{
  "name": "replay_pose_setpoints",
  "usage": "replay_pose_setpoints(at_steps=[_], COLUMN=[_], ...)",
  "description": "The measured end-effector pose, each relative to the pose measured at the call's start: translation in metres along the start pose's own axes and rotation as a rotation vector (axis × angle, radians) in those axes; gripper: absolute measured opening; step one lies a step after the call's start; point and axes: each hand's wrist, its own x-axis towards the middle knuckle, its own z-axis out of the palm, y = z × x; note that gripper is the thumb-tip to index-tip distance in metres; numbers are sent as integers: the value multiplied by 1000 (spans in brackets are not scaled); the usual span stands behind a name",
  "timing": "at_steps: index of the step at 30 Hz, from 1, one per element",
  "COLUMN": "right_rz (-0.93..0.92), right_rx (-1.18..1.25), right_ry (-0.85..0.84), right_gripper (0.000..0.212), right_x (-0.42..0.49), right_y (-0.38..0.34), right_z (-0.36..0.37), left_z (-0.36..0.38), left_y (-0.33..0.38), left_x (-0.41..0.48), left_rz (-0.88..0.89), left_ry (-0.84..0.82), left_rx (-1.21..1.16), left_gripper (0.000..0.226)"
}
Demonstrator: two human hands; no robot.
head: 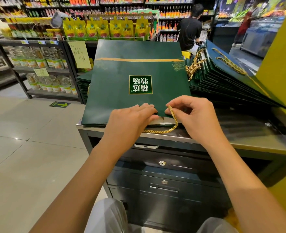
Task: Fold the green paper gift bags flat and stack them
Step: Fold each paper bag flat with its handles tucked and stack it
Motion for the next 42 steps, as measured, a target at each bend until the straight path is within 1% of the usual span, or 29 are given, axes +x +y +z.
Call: replay_pose_setpoints(at_steps=[4,9,10,12,15,19,22,24,27,29,30,33,37,40,42], right_rz=[11,63,62,57,38,-17,-59,-62,-71,-54,-46,-40,-47,-44,-40], right_rx=[-26,21,26,17,24,65,101,137,170,201,214,231,216,219,228], right_ry=[37,-22,-42,-76,-89,-107,-86,-86,-85,-85,-85,-89,-89,-86,-87], right_gripper=[11,2,3,6,10,19,22,23,24,24,24,21,18,19,18], right_x=[1,3,3,4,4,1,0,0,-1,-1,-1,0,-1,0,0], right_y=[0,0,-1,0,1,0,0,-1,-2,-2,-2,-2,-2,-3,-4], right_z=[1,-5,-5,-7,-9,-10,-10,-10,-9,-9,-10,-10,-9,-8,-9], left_z=[-8,-16,-19,-24,-30,-35,-41,-46,-50,-49,-47,-36,-23,-20,-19], left_y=[3,4,6,7,11,8,8,9,8,10,12,19,22,29,33], left_x=[6,13,15,20,27,33,35,34,28,24,21,12,8,12,15], left_rz=[8,-20,-36,-72,-101,-123,-125,-107,-56,-50,-46,-26,-96,-161,-207], left_ry=[-22,-97,-137,-230,-320,-351,-303,-226,-52,20,59,150,129,91,97], left_rx=[59,50,47,52,128,197,193,129,-59,-128,-133,-103,-30,6,8], left_gripper=[41,47,47,40,38,40,40,38,25,12,9,11,21,24,23])
